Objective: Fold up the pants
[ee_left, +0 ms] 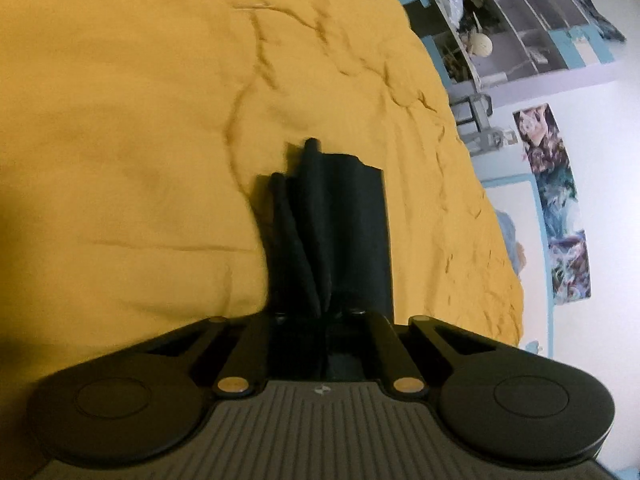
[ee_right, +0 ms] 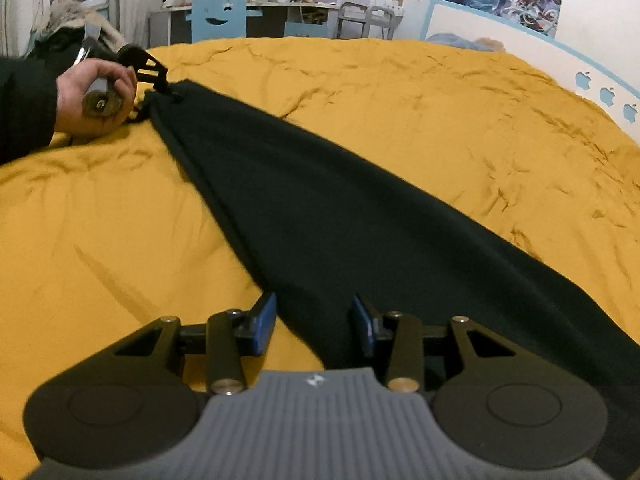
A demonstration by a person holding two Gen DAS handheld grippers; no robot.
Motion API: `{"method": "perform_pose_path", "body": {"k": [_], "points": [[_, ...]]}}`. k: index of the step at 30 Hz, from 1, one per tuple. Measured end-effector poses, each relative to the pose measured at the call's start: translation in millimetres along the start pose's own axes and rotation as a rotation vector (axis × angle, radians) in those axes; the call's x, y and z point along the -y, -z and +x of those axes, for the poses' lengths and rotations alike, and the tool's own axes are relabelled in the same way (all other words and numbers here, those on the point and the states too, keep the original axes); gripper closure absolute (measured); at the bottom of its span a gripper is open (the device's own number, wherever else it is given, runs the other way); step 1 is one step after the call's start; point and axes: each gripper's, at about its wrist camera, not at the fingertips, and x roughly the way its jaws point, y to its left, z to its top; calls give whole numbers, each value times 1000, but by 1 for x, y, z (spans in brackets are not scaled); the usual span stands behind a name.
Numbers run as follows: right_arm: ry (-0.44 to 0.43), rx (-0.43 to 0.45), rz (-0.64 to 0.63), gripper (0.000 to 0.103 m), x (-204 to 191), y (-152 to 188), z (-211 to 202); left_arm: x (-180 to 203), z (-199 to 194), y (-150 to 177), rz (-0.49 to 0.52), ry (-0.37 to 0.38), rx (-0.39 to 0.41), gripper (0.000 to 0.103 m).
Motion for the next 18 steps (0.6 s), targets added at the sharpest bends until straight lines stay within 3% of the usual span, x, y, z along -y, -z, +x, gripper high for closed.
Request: {"method": "perform_pose_path", "body": {"k": [11,15,18], "points": [[-24,23,74,66,13,8,-15,47,-25,17,158,145,62,99],[-26,35,109,66,19,13,-27,79,-33,35,270,204,40,99],[-10,44,135,66,27,20,-38,114,-39,67,403,309,-35,99]]}}
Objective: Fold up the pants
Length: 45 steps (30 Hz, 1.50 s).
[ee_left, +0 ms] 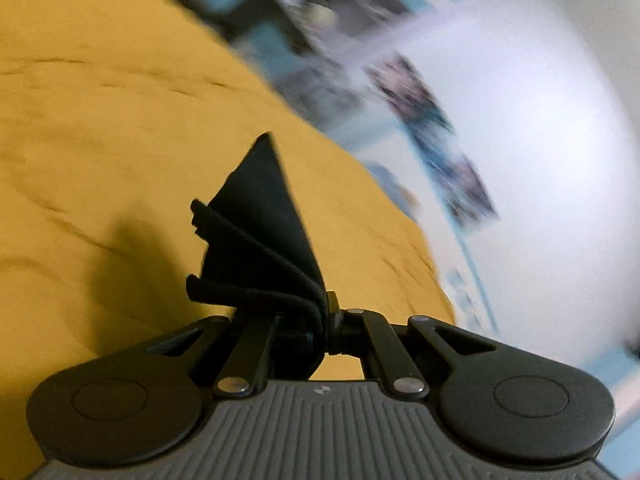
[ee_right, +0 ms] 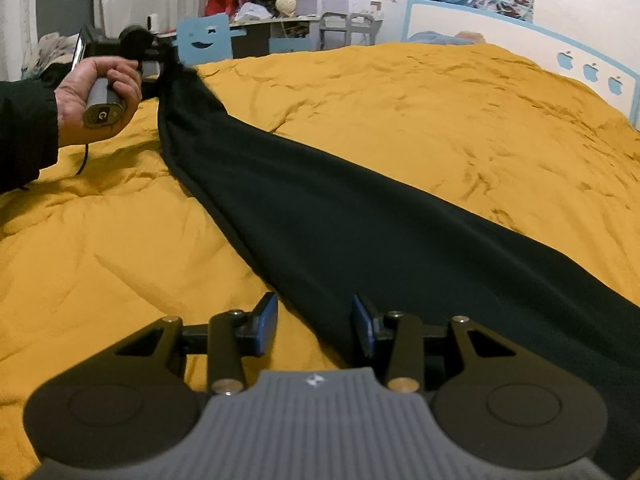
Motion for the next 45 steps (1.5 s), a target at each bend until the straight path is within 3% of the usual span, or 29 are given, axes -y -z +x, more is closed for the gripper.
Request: {"method": "perform_pose_path", "body": {"k": [4,8,11,13,15,18,20,21,24,26,29,31,33,35,40,45], "points": [[32,16,57,66,16,10,-17,78,9,48,305,82,-82,99],[78,34,114,66,37,20,-39,142,17,140,687,122,-217,99],[102,35,155,66,53,28,-49,150,25,214,872,85,-362,99],[109,38,176,66,62,32,-53,148,28,264,1060,32,-436,98],[112,37,192,66,70,34,-55,144,29,305,1261,-38,-504,89],[107,42,217,66,78,32,-54,149,20,325,1423,-57,-495,86],[99,50,239,66,82,28,-51,157,14,316,1410,27,-529,63],[95,54,249,66,84,26,-49,157,8,307,1388,99,-554,57],[82,67,269,66,87,20,-44,157,-11,284,1355,277,-608,55],[73,71,276,66,83,16,-40,152,-28,271,1322,349,-618,55],[55,68,286,65,80,11,-33,142,-33,238,1234,278,-558,52],[44,62,302,65,80,6,-26,128,-38,208,1142,177,-485,49],[35,60,332,65,82,0,-19,111,-40,175,1008,65,-409,34],[34,59,375,64,84,-6,-11,89,-40,147,870,-25,-362,32],[27,49,531,61,105,-15,18,43,-31,101,538,-128,-369,31],[59,-7,582,61,117,-20,59,24,-25,100,463,-167,-409,31]]}}
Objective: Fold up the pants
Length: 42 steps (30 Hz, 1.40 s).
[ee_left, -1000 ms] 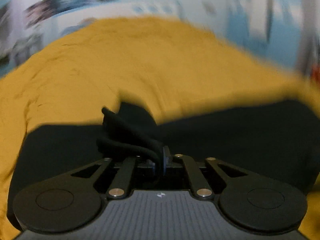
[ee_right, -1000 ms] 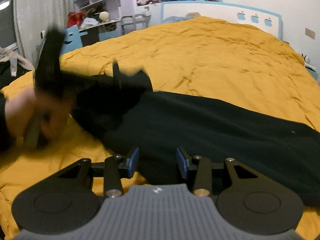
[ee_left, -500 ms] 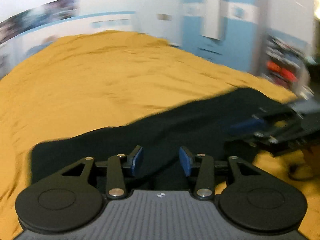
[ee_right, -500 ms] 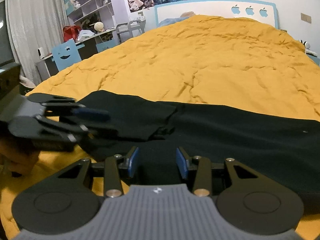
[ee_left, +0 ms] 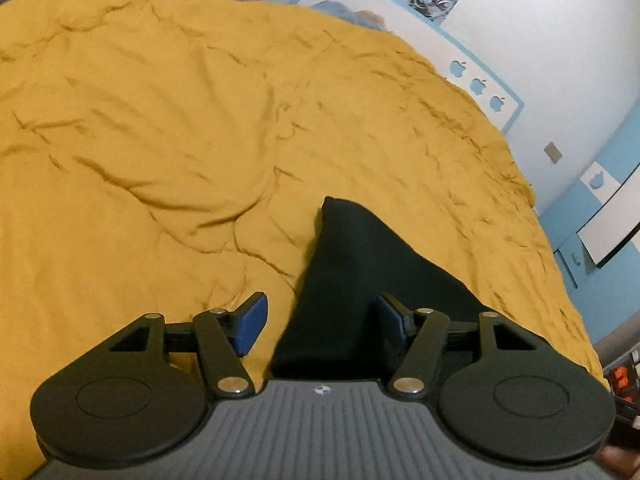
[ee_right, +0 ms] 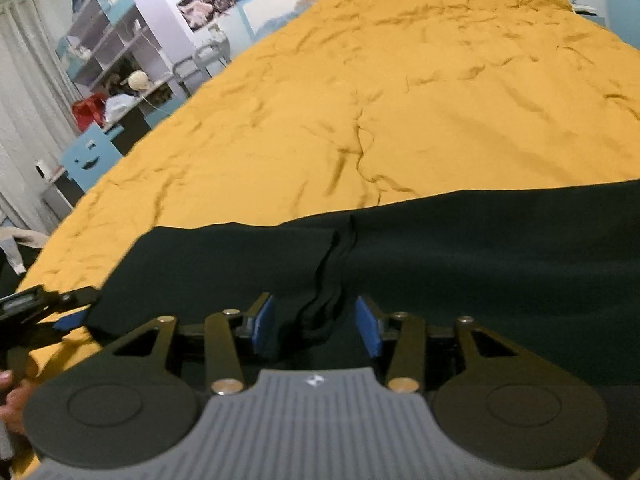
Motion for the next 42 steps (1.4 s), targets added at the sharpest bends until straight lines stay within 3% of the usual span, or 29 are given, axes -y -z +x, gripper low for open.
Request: {"method": "perform_pose_path", "body": {"k": [3,5,11,16,20,21,23,24,27,29,31,33,34,37,42], "points": [[-10,-16,26,62,0,-4,17,6,13,4,-2,4,-13,29],[-56,-40,14,101,-6,-7,22,6,19,2,5,0,-18,29],[-88,35,-2,102,-9,-13,-6,8,16,-1,8,13,-18,29],[-51,49,39,102,11,-13,-30,12,17,3,36,29,-31,29],[48,-49,-17,94,14,-3,-7,20,30,8,96,-23,-92,29],[63,-32,-37,95,12,-1,-9,22,32,8,110,-37,-104,29],[129,31,-76,83,3,1,-19,26,36,9,133,-59,-118,29],[163,72,-116,83,-5,2,-26,28,37,10,144,-68,-123,29],[144,152,-239,83,-30,10,-38,31,39,12,167,-85,-123,29],[119,104,-316,82,-42,18,-30,32,38,12,174,-90,-119,29],[136,-30,-354,77,-44,28,-7,33,37,13,175,-94,-117,29],[133,-31,-352,77,-41,32,-7,33,33,12,166,-108,-108,31],[126,-15,-341,77,-40,30,-14,36,28,12,160,-126,-74,37],[109,80,-267,75,-27,26,-53,48,4,15,197,-121,53,36],[218,182,-118,57,38,37,-126,94,-5,32,322,-62,58,32]]}}
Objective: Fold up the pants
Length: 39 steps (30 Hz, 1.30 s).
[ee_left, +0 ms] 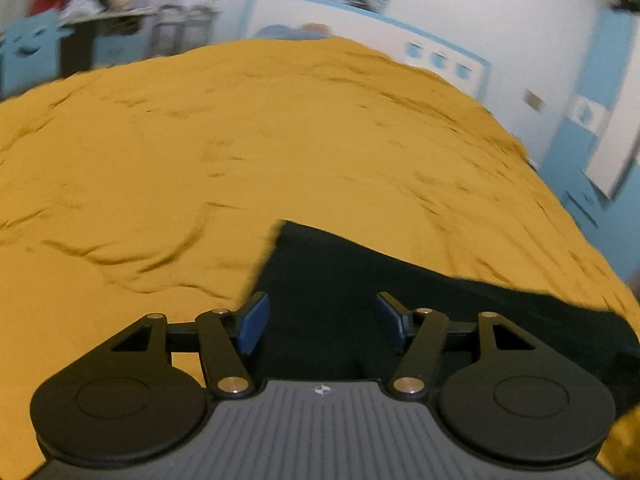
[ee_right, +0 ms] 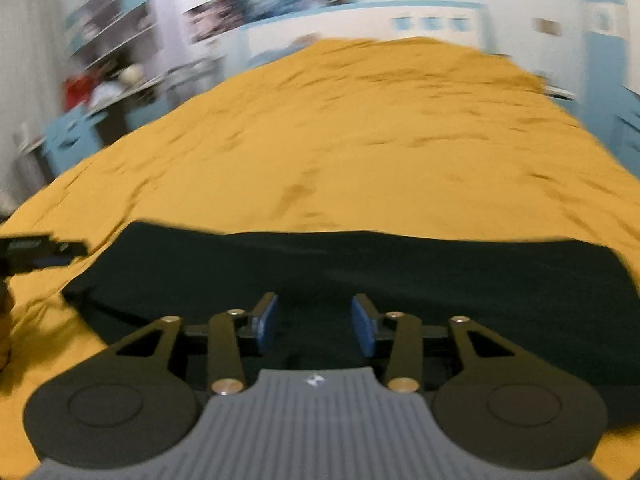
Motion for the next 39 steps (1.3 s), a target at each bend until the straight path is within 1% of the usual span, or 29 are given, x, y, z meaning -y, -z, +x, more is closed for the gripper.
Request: {"method": "perform_pose_path", "body": {"k": [3,5,7,9,12,15,18,21,23,25,27,28,30,31,32,33,34,36,39], "points": [[104,26,111,56,57,10,-34,42,2,9,111,41,-4,32],[153,38,198,54,88,14,-53,69,6,14,157,69,-16,32],[206,35,251,52,110,22,-67,93,11,21,154,118,-49,32],[241,33,315,52,133,31,-83,117,14,28,154,181,-73,32],[232,44,433,52,161,42,-90,155,15,39,220,206,-83,32],[179,71,619,51,185,55,-93,186,15,48,273,223,-90,32],[137,95,779,51,202,65,-96,205,17,56,298,225,-98,32],[97,126,948,51,212,75,-88,222,19,63,323,216,-107,32],[77,148,1019,51,212,75,-84,228,22,66,337,202,-110,32],[76,169,1054,51,214,76,-82,234,23,69,342,188,-115,31],[72,185,1085,52,215,77,-78,236,28,70,342,178,-133,28],[74,186,1096,54,215,78,-75,235,33,71,340,171,-153,25],[82,190,1113,62,215,79,-71,234,40,73,335,167,-196,24],[84,192,1115,68,215,80,-69,233,42,74,336,166,-205,24],[80,202,1118,77,217,82,-70,234,42,77,341,163,-203,24],[75,212,1118,79,218,84,-72,234,42,78,347,161,-196,24],[73,221,1116,82,217,84,-73,234,40,79,348,159,-190,24],[73,237,1100,84,216,83,-75,233,39,80,339,164,-187,24],[77,263,1008,85,208,70,-79,228,39,77,312,182,-188,24]]}}
